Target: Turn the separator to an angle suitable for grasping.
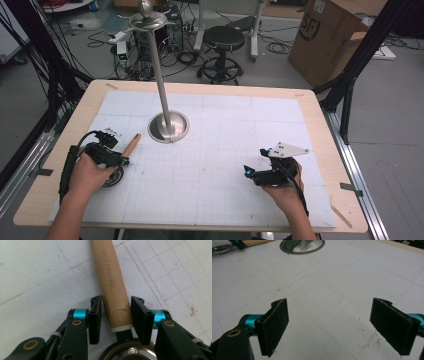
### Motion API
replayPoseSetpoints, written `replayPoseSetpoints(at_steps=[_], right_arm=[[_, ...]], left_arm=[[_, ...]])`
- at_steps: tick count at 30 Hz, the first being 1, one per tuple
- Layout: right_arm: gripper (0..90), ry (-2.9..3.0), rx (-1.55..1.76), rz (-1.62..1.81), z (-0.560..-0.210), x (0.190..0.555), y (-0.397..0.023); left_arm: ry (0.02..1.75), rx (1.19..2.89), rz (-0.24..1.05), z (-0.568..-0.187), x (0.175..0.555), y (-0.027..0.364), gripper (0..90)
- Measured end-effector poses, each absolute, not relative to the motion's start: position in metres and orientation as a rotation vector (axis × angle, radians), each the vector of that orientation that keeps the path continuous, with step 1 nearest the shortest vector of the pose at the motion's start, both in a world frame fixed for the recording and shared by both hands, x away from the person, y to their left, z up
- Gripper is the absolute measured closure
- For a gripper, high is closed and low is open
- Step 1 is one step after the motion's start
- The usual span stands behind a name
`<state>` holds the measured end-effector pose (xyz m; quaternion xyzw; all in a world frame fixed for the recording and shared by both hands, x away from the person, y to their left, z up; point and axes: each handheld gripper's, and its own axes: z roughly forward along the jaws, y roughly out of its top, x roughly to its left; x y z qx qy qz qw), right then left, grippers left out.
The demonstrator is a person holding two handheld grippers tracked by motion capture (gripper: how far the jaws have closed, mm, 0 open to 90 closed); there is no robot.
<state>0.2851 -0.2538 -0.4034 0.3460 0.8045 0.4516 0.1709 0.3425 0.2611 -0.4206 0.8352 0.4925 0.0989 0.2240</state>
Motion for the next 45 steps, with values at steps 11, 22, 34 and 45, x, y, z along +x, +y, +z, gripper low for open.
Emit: replayPoseSetpoints(at_steps=[11, 22, 34, 45], right_arm=[[14.2, 2.302, 0.985, 1.263, -0.406, 0.285, -0.251], [14.2, 2.315, 0.979, 1.249, -0.408, 0.288, -0.248], [14.3, 2.312, 0.973, 1.257, -0.407, 0.289, -0.247], [14.3, 2.314, 0.97, 1.254, -0.407, 0.288, -0.245]], left_arm=[[1.35, 2.32, 0.306, -0.421, 0.342, 0.259, 68.4], [1.267, 2.319, 0.306, -0.422, 0.338, 0.265, 68.9], [1.122, 2.147, 0.239, -0.4, 0.325, 0.286, 68.9], [0.948, 1.967, 0.239, -0.38, 0.314, 0.292, 68.8]])
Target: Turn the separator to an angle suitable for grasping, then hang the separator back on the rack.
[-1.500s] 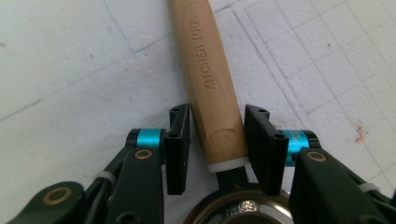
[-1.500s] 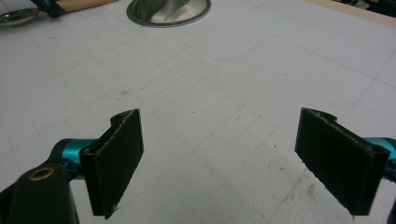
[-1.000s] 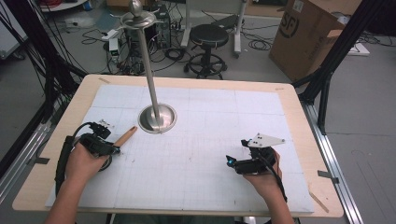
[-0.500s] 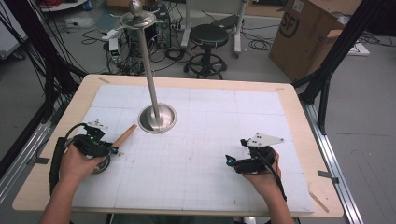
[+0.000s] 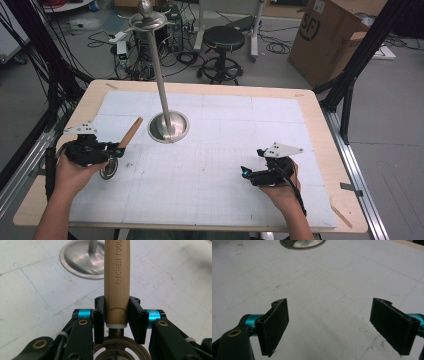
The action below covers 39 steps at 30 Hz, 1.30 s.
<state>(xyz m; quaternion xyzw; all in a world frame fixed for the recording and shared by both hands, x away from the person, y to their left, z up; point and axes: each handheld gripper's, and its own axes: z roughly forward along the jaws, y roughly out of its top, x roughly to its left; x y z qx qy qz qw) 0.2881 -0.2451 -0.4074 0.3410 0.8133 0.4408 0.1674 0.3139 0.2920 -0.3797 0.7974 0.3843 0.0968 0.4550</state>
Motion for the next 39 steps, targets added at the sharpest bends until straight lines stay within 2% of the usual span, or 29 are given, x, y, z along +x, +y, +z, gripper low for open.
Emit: replayPoseSetpoints(at_steps=[10, 29, 39], right_arm=[[14.3, 2.312, 0.958, 1.259, -0.407, 0.288, -0.246], [14.3, 2.334, 0.938, 1.241, -0.409, 0.287, -0.241], [14.3, 2.334, 0.93, 1.25, -0.409, 0.287, -0.24]], left_arm=[[0.899, 1.921, 0.239, -0.375, 0.311, 0.294, 68.8], [0.732, 1.717, 0.175, -0.363, 0.307, 0.296, 68.8], [0.663, 1.713, 0.188, -0.341, 0.315, 0.285, 68.8]])
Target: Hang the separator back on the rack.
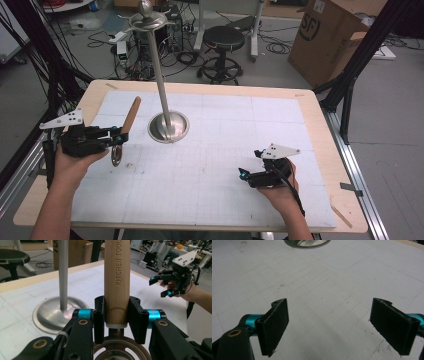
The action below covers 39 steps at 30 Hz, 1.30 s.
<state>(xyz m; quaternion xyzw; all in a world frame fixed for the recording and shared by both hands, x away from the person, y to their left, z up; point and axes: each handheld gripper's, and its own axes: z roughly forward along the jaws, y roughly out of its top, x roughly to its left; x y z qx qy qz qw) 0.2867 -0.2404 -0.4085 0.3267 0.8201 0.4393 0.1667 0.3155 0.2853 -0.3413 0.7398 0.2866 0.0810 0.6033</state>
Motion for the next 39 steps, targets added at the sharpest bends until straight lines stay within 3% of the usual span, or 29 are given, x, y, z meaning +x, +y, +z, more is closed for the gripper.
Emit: replayPoseSetpoints(at_steps=[39], right_arm=[[14.3, 2.319, 0.953, 1.283, -0.407, 0.288, -0.246]], left_arm=[[0.568, 1.707, 0.301, -0.229, 0.348, 0.288, 68.7]])
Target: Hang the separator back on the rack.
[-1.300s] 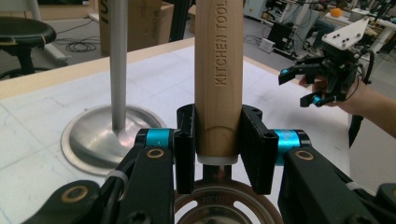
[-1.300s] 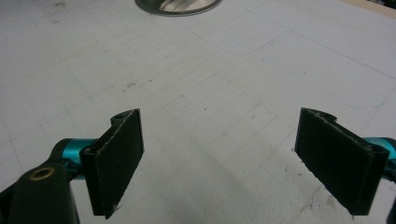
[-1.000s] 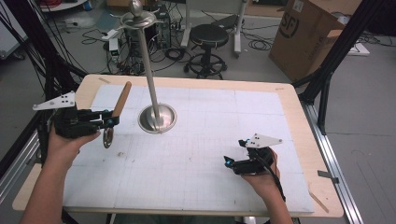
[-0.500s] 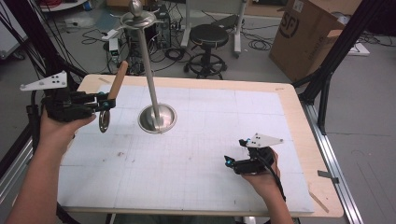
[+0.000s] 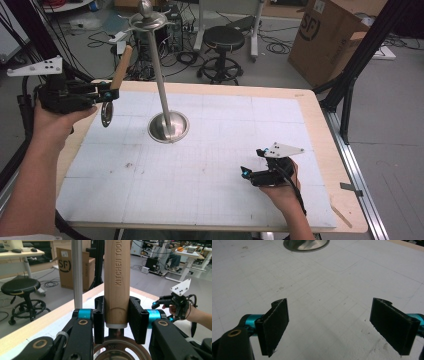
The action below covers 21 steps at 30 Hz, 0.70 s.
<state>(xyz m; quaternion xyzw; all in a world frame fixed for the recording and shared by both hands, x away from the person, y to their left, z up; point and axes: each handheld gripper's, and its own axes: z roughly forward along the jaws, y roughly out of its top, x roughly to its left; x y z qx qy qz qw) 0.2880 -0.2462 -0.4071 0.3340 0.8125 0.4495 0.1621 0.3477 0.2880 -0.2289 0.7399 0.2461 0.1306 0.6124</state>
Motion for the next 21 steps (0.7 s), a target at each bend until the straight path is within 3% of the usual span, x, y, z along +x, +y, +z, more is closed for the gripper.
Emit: replayPoseSetpoints(at_steps=[21], right_arm=[[14.3, 2.319, 0.948, 1.279, -0.407, 0.288, -0.246]], left_arm=[[0.606, 1.696, 0.375, -0.196, 0.361, 0.293, 68.8]])
